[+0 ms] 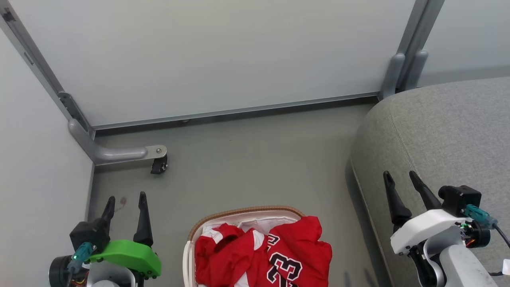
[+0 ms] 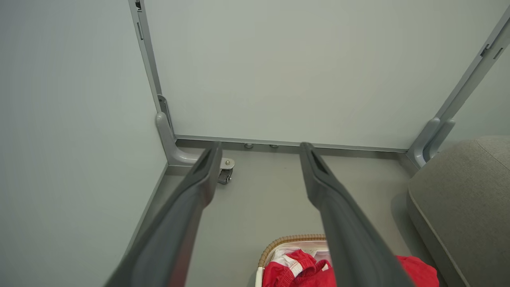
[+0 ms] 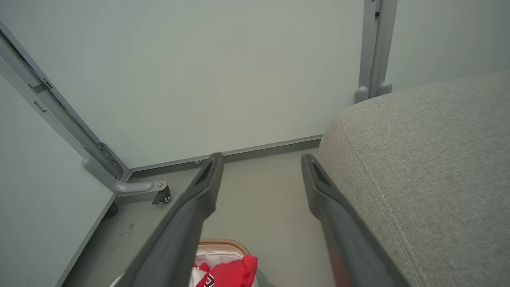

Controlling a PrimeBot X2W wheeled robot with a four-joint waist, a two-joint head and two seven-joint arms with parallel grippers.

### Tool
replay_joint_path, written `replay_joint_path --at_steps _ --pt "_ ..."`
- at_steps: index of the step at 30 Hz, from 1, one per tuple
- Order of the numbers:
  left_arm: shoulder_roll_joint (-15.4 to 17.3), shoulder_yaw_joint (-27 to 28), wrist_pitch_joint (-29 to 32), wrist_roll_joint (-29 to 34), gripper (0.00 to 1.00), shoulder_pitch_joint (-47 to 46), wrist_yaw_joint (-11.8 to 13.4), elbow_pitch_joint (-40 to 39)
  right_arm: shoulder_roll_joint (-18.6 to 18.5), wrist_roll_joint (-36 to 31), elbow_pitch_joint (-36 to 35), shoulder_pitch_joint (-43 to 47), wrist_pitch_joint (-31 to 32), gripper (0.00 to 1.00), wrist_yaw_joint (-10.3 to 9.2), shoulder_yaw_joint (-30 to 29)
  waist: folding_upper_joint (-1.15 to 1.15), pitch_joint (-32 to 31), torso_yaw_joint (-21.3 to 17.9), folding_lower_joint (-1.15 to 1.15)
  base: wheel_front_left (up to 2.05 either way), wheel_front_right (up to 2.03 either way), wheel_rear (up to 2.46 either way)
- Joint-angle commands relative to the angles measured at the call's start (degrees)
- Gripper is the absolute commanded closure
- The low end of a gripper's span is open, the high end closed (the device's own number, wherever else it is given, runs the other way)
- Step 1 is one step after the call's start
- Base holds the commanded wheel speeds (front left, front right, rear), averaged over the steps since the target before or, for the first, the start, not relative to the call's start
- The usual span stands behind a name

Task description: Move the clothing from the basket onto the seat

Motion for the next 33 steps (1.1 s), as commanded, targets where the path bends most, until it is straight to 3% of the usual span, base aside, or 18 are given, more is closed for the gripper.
replay_joint_path --at_steps 1,11,22,33 --pt "0.5 0.0 -0.5 1.8 0.00 -0.3 0.3 -0.1 -0.4 -1.5 0.0 -0.8 -0.6 0.00 0.02 0.0 0.00 0.0 0.0 0.00 0.00 0.00 0.00" --pt "-0.1 0.3 -1.7 6.4 0.00 0.5 0.5 0.1 -0.1 -6.6 0.6 -0.3 -1.8 0.00 0.02 0.2 0.00 -0.3 0.2 0.00 0.00 0.00 0.00" --pt "-1.0 0.3 -3.1 11.9 0.00 0.8 -0.8 1.1 -0.3 -11.2 0.1 -1.2 -3.2 0.00 0.02 1.0 0.00 0.9 0.2 0.00 0.00 0.00 0.00" --pt "-2.7 -1.1 -4.3 16.0 0.00 -3.7 -3.3 2.9 -0.5 -14.8 -3.2 -5.6 -4.2 0.00 0.02 1.8 0.00 8.6 -1.5 0.00 0.00 0.00 0.00"
